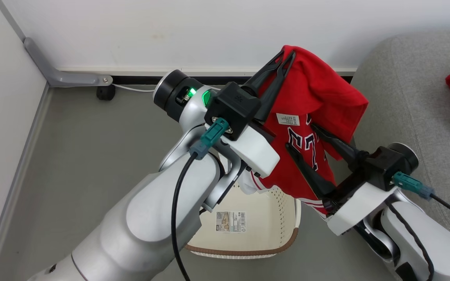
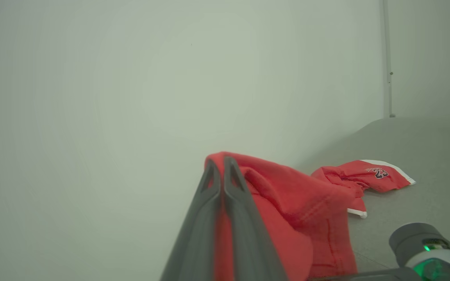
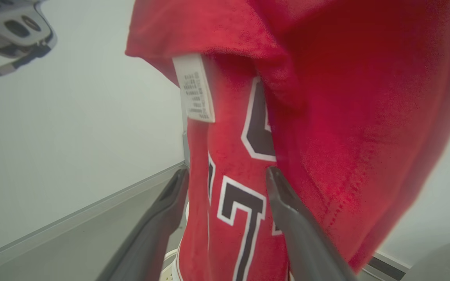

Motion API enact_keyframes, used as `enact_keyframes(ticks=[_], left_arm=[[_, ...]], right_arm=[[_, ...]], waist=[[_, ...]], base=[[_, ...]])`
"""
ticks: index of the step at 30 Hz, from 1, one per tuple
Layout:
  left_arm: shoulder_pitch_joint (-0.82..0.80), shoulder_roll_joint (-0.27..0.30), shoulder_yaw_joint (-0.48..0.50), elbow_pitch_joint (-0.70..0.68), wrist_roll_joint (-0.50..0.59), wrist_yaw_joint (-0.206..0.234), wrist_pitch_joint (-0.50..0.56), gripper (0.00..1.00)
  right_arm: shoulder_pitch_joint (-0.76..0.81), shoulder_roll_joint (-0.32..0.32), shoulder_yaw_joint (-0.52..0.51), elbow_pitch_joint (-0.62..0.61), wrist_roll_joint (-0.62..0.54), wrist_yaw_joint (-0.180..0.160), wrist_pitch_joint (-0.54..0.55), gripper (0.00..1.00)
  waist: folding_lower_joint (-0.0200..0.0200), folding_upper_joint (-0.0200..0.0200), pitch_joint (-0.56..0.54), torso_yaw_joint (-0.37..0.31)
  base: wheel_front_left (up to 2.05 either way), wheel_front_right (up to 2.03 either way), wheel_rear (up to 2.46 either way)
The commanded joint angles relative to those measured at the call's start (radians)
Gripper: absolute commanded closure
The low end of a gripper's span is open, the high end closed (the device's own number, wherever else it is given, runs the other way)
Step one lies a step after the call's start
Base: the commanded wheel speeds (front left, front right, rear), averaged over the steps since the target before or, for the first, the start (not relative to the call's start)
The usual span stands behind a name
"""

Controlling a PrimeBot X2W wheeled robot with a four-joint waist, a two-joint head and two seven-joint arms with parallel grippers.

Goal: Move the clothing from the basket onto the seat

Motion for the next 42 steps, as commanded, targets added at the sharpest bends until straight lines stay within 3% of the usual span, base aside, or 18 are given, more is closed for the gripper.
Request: enact_keyframes(ticks=[1,11,12,13,14,24,25,26,27,42], left_arm=[[-0.058,0.007,0.029,-0.018,0.003,-0.004,-0.010,1.00],[-0.070,-0.013,-0.016,0.008,-0.026,-0.007,-0.033,1.00],[-0.070,-0.014,-0.020,0.012,-0.030,-0.008,-0.035,1.00],[-0.070,-0.014,-0.024,0.016,-0.034,-0.008,-0.038,1.00],[-0.070,-0.015,-0.027,0.019,-0.037,-0.007,-0.041,1.00],[-0.071,-0.018,-0.035,0.064,-0.055,0.007,-0.085,1.00],[-0.071,-0.018,-0.035,0.068,-0.056,0.010,-0.090,0.92],[-0.071,-0.018,-0.034,0.071,-0.058,0.011,-0.096,0.38],[-0.070,-0.018,-0.034,0.076,-0.061,0.013,-0.099,0.00],[-0.038,-0.014,-0.040,0.150,-0.087,0.002,-0.137,0.00]], right_arm=[[-0.018,0.002,0.006,-0.005,-0.015,0.003,-0.006,0.00],[-0.100,0.078,0.036,0.162,-0.063,0.003,-0.006,0.00],[-0.106,0.085,0.038,0.176,-0.062,0.003,-0.006,0.44],[-0.111,0.091,0.040,0.184,-0.060,0.003,-0.006,0.79],[-0.115,0.096,0.043,0.189,-0.057,0.003,-0.006,1.00],[-0.117,0.073,0.044,0.152,-0.018,0.003,-0.006,1.00],[-0.116,0.069,0.044,0.149,-0.016,0.003,-0.006,1.00],[-0.114,0.067,0.042,0.145,-0.014,0.003,-0.006,1.00],[-0.113,0.065,0.041,0.141,-0.012,0.003,-0.006,1.00],[-0.084,0.046,-0.021,0.098,0.000,0.003,-0.006,1.00]], waist=[[0.0000,0.0000,0.001,0.005],[0.0000,0.0000,0.001,0.040],[0.0000,0.0000,0.001,0.042],[0.0000,0.0000,0.002,0.044],[0.0000,0.0000,0.002,0.045],[0.0000,0.0000,0.011,0.023],[0.0000,0.0000,0.012,0.020],[0.0000,0.0000,0.013,0.017],[0.0000,0.0000,0.013,0.015],[0.0000,0.0000,0.012,-0.019]], base=[[0.00,0.00,0.00],[0.00,0.00,0.00],[0.00,0.00,0.00],[0.00,0.00,0.00],[0.00,0.00,0.00],[0.00,0.00,0.00],[0.00,0.00,0.00],[0.00,0.00,0.00],[0.00,0.00,0.00],[0.00,0.00,0.00]])
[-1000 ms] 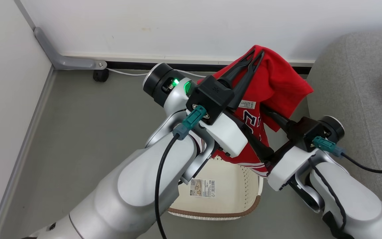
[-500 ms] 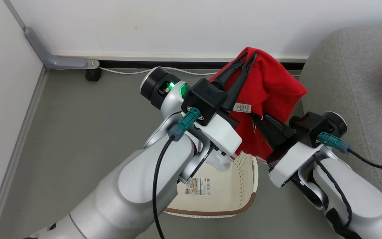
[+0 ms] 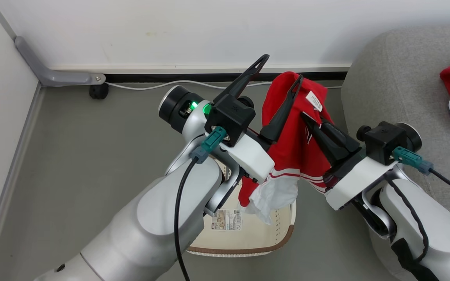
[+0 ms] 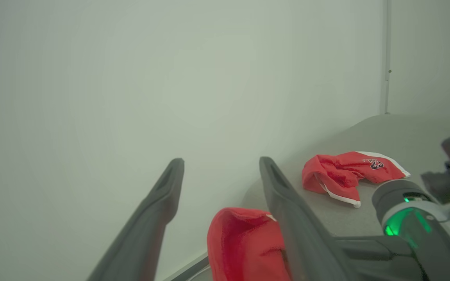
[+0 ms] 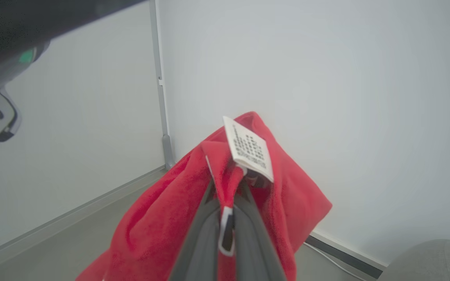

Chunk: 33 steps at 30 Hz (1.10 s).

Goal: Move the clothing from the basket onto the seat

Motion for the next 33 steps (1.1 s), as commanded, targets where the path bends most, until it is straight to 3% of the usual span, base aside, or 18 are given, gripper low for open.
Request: enact_keyframes(ticks=[1,10,33], left_arm=[[-0.014,0.014,0.031,-0.013,-0.009,-0.010,-0.011,0.00],[0.061,0.020,0.026,0.034,-0.059,-0.071,-0.022,0.00],[0.098,0.067,0.023,0.155,-0.167,-0.191,0.021,0.00]], right_arm=[[0.021,-0.006,-0.014,-0.031,0.012,0.003,-0.006,1.00],[0.057,-0.020,-0.083,-0.058,0.016,0.003,-0.006,1.00],[0.057,-0.063,-0.212,-0.110,0.037,0.003,-0.006,1.00]], waist=[[0.0000,0.0000,-0.004,-0.009],[0.0000,0.0000,-0.031,-0.082],[0.0000,0.0000,-0.055,-0.365]], base=[[0.00,0.00,0.00],[0.00,0.00,0.00],[0.00,0.00,0.00]])
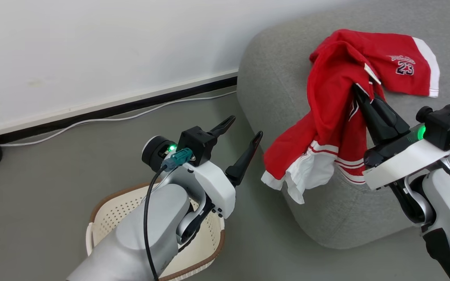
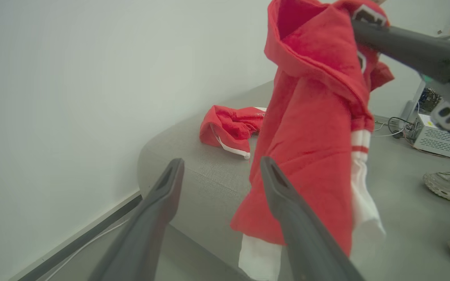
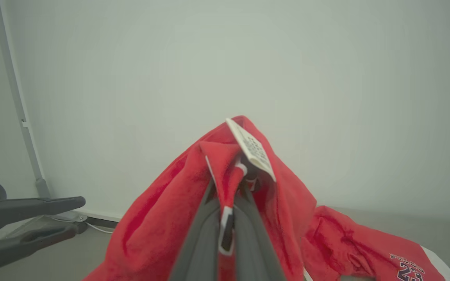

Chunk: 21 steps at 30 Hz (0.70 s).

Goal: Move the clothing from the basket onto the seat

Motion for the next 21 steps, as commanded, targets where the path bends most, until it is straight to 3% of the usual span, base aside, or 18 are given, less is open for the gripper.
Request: enact_keyframes(ticks=[1,12,21], left_arm=[[-0.021,0.022,0.035,-0.011,-0.017,-0.012,0.003,0.00],[-0.015,0.030,0.036,0.030,-0.031,-0.040,-0.018,0.00],[-0.076,-0.016,0.005,0.091,-0.027,-0.076,-0.036,0.00]], right_arm=[[-0.003,-0.015,-0.007,-0.034,0.010,0.003,-0.006,1.00],[-0.001,-0.031,-0.059,-0.068,0.016,0.003,-0.006,1.00],[0.062,-0.089,-0.204,-0.113,0.015,0.003,-0.006,1.00]], waist=[[0.0000,-0.0001,-0.003,-0.046],[0.0000,-0.0001,0.003,-0.207],[0.0000,-0.0001,0.038,-0.228]], base=[[0.00,0.00,0.00],[0.00,0.00,0.00],[0.00,0.00,0.00]])
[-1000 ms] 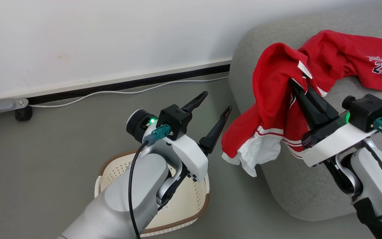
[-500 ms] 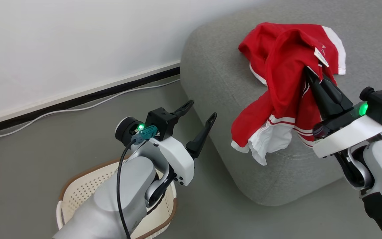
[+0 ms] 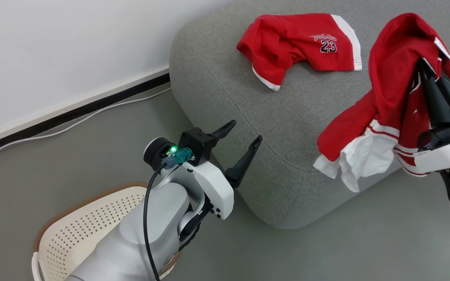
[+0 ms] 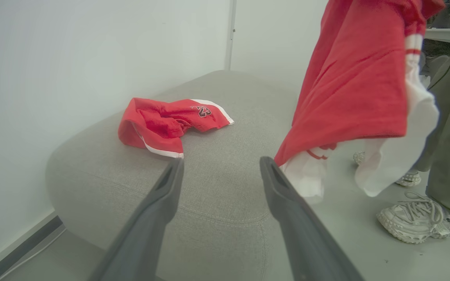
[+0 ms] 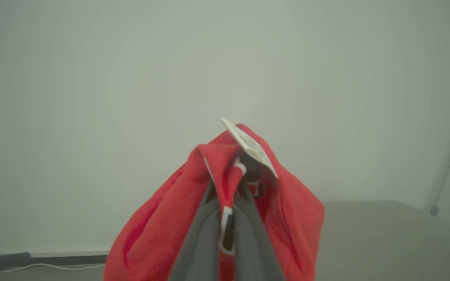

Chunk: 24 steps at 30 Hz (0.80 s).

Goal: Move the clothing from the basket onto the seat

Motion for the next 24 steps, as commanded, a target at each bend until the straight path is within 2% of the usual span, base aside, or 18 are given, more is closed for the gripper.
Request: enact_keyframes(ticks=[1,6,11,19,24], left_arm=[[-0.058,0.000,0.023,-0.012,0.001,-0.009,-0.010,0.00],[-0.083,-0.015,0.001,0.019,0.004,-0.021,-0.019,0.00],[-0.101,-0.019,-0.013,0.021,0.021,-0.016,-0.023,0.00],[-0.126,-0.020,-0.040,-0.038,0.044,0.035,-0.023,0.00],[-0.154,-0.020,-0.075,-0.080,0.049,0.059,-0.023,0.00]], right_arm=[[0.015,-0.026,-0.008,-0.032,0.007,0.003,-0.006,1.00],[0.048,-0.038,-0.061,-0.053,0.008,0.003,-0.006,1.00],[0.010,-0.064,-0.094,-0.053,0.005,0.003,-0.006,1.00],[-0.137,-0.123,-0.122,-0.017,-0.004,0.003,-0.006,1.00],[-0.207,-0.161,-0.156,0.016,0.000,0.003,-0.006,1.00]], waist=[[0.0000,-0.0001,0.003,-0.002],[0.0000,-0.0001,0.023,-0.006],[0.0000,-0.0001,0.068,-0.006],[0.0000,-0.0001,0.178,-0.004],[0.0000,-0.0001,0.245,0.028]], base=[[0.00,0.00,0.00],[0.00,0.00,0.00],[0.00,0.00,0.00],[0.00,0.00,0.00],[0.00,0.00,0.00]])
